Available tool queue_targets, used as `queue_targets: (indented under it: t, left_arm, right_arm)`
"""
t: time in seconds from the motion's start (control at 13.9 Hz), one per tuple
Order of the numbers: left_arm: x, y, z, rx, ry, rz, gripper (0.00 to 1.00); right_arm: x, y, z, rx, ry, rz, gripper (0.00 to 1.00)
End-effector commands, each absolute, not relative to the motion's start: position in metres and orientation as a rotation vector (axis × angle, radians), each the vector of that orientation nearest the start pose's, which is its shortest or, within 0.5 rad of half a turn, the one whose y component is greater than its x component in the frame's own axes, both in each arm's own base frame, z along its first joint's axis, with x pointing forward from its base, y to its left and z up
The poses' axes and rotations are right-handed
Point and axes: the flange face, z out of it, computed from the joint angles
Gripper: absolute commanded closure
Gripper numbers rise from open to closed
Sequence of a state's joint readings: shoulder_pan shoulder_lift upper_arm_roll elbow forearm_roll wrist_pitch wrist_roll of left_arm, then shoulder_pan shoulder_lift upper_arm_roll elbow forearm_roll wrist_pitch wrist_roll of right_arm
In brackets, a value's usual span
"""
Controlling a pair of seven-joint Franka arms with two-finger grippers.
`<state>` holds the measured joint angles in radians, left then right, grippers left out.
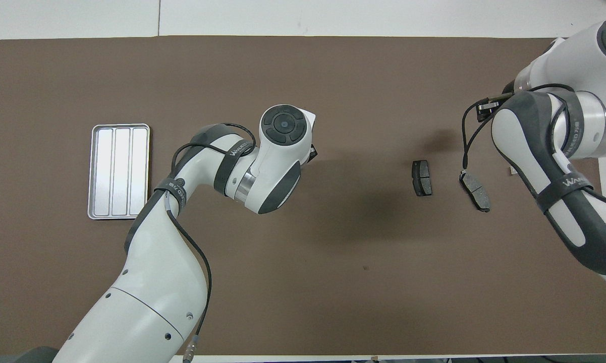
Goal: Place bearing gear from tray to pile
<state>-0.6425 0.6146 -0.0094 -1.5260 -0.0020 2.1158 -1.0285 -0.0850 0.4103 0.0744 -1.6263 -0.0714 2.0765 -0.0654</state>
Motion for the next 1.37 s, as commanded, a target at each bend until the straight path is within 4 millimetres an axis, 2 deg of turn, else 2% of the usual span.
queue_targets:
  t: [0.0,0.14,0.36,0.65,0.72,0.79,0.87,0.94,1.01,1.08,1.15,1.23,1.3]
  left_arm:
    - [0.563,-0.431,0.306,-3.068,-0.621,-0.009,1.0]
    - [0.563,-0.431,0.304,-3.075,-0.627,-0.02,1.0]
    - [0.556,-0.429,0.288,-3.078,-0.637,-0.034,1.0]
    - [0.557,-0.43,0.285,-3.08,-0.688,-0.055,1.0]
    - [0.556,-0.43,0.286,-3.08,-0.688,-0.055,0.95]
    - [0.559,-0.425,0.287,-3.067,-0.694,-0.05,0.5]
    - [0.562,-0.422,0.288,-3.057,-0.699,-0.055,0.01]
    - [0.566,-0.416,0.292,-3.035,-0.706,-0.051,0.0]
    - [0.575,-0.405,0.307,-3.025,-0.718,-0.084,0.0]
    - [0.584,-0.385,0.336,-3.024,-0.749,-0.128,0.0]
    - [0.591,-0.36,0.368,-3.009,-0.792,-0.136,0.0]
    - [0.603,-0.325,0.395,-2.99,-0.821,-0.128,0.0]
    - [0.608,-0.291,0.43,-3.001,-0.807,-0.134,0.0]
  right_arm:
    - [0.66,-0.021,0.376,-3.166,-0.131,-0.102,1.0]
    - [0.658,-0.021,0.364,-3.164,-0.132,-0.132,1.0]
    - [0.659,-0.023,0.345,-3.161,-0.132,-0.154,1.0]
    - [0.657,-0.029,0.318,-3.158,-0.127,-0.154,1.0]
    - [0.656,-0.028,0.311,-3.157,-0.128,-0.164,1.0]
    - [0.653,-0.028,0.301,-3.156,-0.127,-0.154,1.0]
    - [0.652,-0.027,0.297,-3.155,-0.132,-0.145,1.0]
    - [0.648,-0.026,0.291,-3.155,-0.133,-0.123,1.0]
    - [0.645,-0.025,0.286,-3.154,-0.136,-0.106,1.0]
    - [0.642,-0.024,0.282,-3.155,-0.141,-0.089,1.0]
    - [0.639,-0.023,0.279,-3.154,-0.141,-0.077,1.0]
    - [0.639,-0.021,0.279,-3.154,-0.148,-0.074,1.0]
    - [0.639,-0.02,0.279,-3.154,-0.162,-0.062,0.62]
